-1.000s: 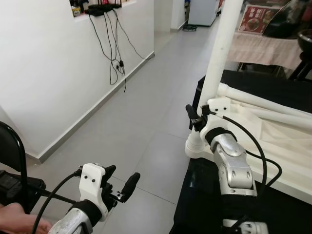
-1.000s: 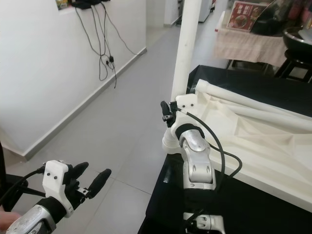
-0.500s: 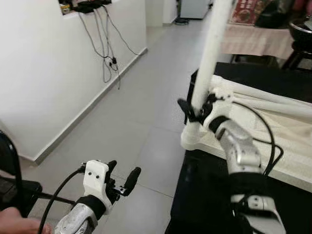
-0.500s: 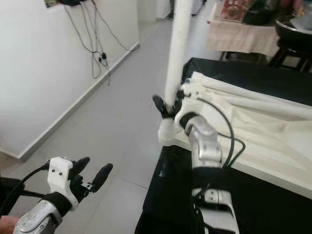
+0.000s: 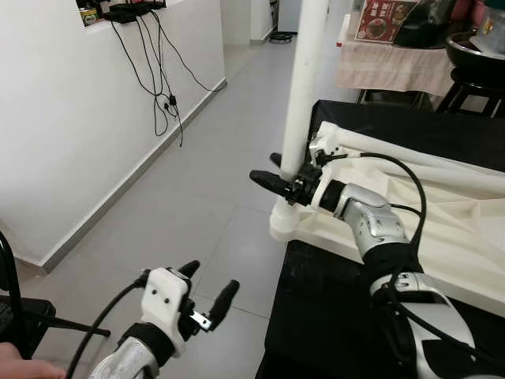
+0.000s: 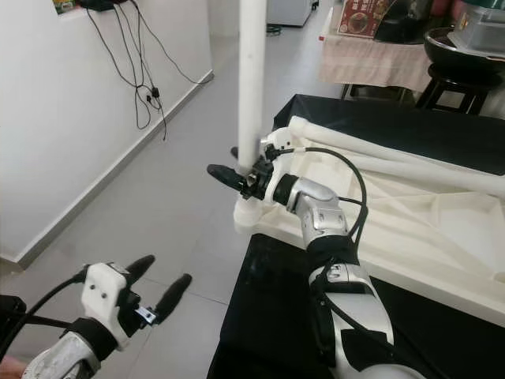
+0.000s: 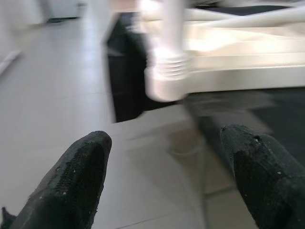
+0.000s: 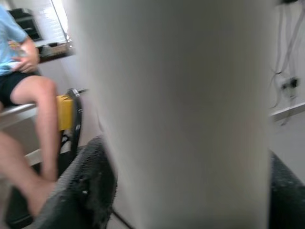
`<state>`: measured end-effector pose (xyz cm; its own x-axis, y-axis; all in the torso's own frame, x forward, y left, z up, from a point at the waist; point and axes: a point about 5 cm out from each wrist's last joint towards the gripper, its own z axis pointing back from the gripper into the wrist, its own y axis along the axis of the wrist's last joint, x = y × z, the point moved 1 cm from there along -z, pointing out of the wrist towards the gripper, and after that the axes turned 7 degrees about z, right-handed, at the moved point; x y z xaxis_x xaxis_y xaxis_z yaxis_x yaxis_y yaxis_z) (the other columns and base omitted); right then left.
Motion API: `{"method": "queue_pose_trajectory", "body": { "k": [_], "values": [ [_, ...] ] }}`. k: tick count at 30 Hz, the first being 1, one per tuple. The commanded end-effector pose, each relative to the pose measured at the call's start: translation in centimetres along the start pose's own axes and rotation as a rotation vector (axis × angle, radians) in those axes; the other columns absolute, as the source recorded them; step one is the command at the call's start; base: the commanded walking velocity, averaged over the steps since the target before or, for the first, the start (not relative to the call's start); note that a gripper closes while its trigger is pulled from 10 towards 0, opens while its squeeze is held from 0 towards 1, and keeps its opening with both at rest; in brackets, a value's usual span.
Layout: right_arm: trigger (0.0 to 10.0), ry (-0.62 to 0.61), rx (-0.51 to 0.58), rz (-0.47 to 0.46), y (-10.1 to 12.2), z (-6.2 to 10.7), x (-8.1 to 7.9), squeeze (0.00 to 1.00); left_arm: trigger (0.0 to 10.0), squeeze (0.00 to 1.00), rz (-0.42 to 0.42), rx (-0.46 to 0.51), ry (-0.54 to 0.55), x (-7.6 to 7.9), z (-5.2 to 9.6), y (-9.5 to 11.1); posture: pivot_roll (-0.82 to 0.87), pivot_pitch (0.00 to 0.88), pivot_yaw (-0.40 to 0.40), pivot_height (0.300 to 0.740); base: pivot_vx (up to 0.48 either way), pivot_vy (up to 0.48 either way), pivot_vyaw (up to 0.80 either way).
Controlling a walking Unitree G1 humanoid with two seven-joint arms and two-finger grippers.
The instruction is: Building children table
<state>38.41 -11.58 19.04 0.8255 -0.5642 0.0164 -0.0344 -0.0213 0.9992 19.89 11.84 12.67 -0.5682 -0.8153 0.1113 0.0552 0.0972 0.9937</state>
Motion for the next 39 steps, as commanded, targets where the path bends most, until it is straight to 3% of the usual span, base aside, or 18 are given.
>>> {"method": "queue_pose_trajectory", "body": {
  "k": [1,6,9,15,16,17,18,19,22,23,25,27,33,34,35,36,38,39],
  "values": [
    [0.0,0.052,-0.014,-0.022,-0.6,-0.8,-0.7,0.0,10.0,0.0,-0.037,0.002,-0.046,0.5,0.2,0.3,0.08,0.017,-0.022,0.74,0.0,0.0,0.0],
    [0.0,0.025,-0.037,-0.041,-1.3,0.0,0.1,0.0,10.0,0.0,-0.066,-0.019,-0.119,1.0,0.4,-0.4,0.06,0.017,-0.018,0.74,0.0,0.0,0.0],
    [0.0,-0.008,-0.056,-0.016,-2.1,1.4,0.9,0.0,10.0,0.0,-0.052,-0.048,-0.128,1.0,0.3,-1.3,0.06,0.02,-0.017,0.74,0.0,0.0,0.0],
    [0.0,-0.013,-0.067,0.002,-2.6,2.3,1.1,0.0,10.0,0.0,-0.033,-0.054,-0.121,0.9,0.2,-1.5,0.05,0.022,-0.015,0.74,0.0,0.0,0.0],
    [0.0,-0.408,-0.258,0.039,-5.9,4.9,2.3,0.0,10.0,0.0,-0.026,-0.069,-0.126,0.9,0.3,-1.6,0.01,0.042,-0.016,0.74,0.0,0.0,0.0],
    [0.0,-0.408,-0.258,0.039,-5.9,4.9,2.3,0.0,10.0,0.0,-0.026,-0.069,-0.126,0.9,0.3,-1.6,0.01,0.042,-0.016,0.74,0.0,0.0,0.0],
    [0.0,-0.783,-0.371,0.06,-7.6,7.4,2.9,0.0,10.0,0.0,-0.025,-0.073,-0.128,0.9,0.3,-1.7,0.01,0.042,-0.016,0.74,0.0,0.0,0.0],
    [0.0,-0.888,-0.442,0.037,-9.3,9.3,0.2,0.0,10.0,0.0,-0.023,-0.079,-0.142,0.8,0.4,-1.7,0.0,0.063,-0.007,0.74,0.0,0.0,0.0],
    [0.0,-0.888,-0.442,0.037,-9.3,9.3,0.2,0.0,10.0,0.0,-0.023,-0.079,-0.142,0.8,0.4,-1.7,0.0,0.063,-0.007,0.74,0.0,0.0,0.0],
    [0.0,-0.911,-0.468,-0.009,-10.0,10.4,-2.4,0.0,10.0,0.0,-0.022,-0.084,-0.156,0.8,0.4,-1.8,-0.03,0.064,0.013,0.74,0.0,0.0,0.0],
    [0.0,-0.911,-0.468,-0.009,-10.0,10.4,-2.4,0.0,10.0,0.0,-0.022,-0.084,-0.156,0.8,0.4,-1.8,-0.03,0.064,0.013,0.74,0.0,0.0,0.0],
    [0.0,-0.855,-0.409,0.007,-8.8,10.8,-3.9,0.0,10.0,0.0,-0.009,-0.088,-0.194,0.5,0.2,-1.8,-0.05,0.054,0.03,0.74,0.0,0.0,0.0],
    [0.0,-0.843,-0.387,0.015,-8.5,10.4,-3.6,0.0,10.0,0.0,-0.008,-0.089,-0.2,0.4,0.1,-1.8,-0.04,0.051,0.031,0.74,0.0,0.0,0.0],
    [0.8,-0.818,-0.364,0.015,-8.2,9.7,-3.4,0.0,10.0,0.0,-0.007,-0.086,-0.189,0.2,-0.1,-1.8,-0.04,0.046,0.035,0.74,0.0,0.0,0.0],
    [0.8,-0.818,-0.364,0.015,-8.2,9.7,-3.4,0.0,10.0,0.0,-0.007,-0.086,-0.189,0.2,-0.1,-1.8,-0.04,0.046,0.035,0.74,0.0,0.0,0.0],
    [10.0,-0.774,-0.335,0.004,-8.1,8.4,-3.4,0.0,10.0,0.0,-0.01,-0.08,-0.164,-0.1,-0.2,-1.7,-0.03,0.042,0.032,0.74,0.0,0.0,0.0],
    [10.0,-0.774,-0.335,0.004,-8.1,8.4,-3.4,0.0,10.0,0.0,-0.01,-0.08,-0.164,-0.1,-0.2,-1.7,-0.03,0.042,0.032,0.74,0.0,0.0,0.0],
    [10.0,-0.733,-0.266,-0.012,-7.5,7.1,-3.3,0.0,10.0,0.0,-0.012,-0.075,-0.129,-0.5,-0.3,-1.6,-0.03,0.035,0.029,0.74,0.0,0.0,0.0]
  ]
}}
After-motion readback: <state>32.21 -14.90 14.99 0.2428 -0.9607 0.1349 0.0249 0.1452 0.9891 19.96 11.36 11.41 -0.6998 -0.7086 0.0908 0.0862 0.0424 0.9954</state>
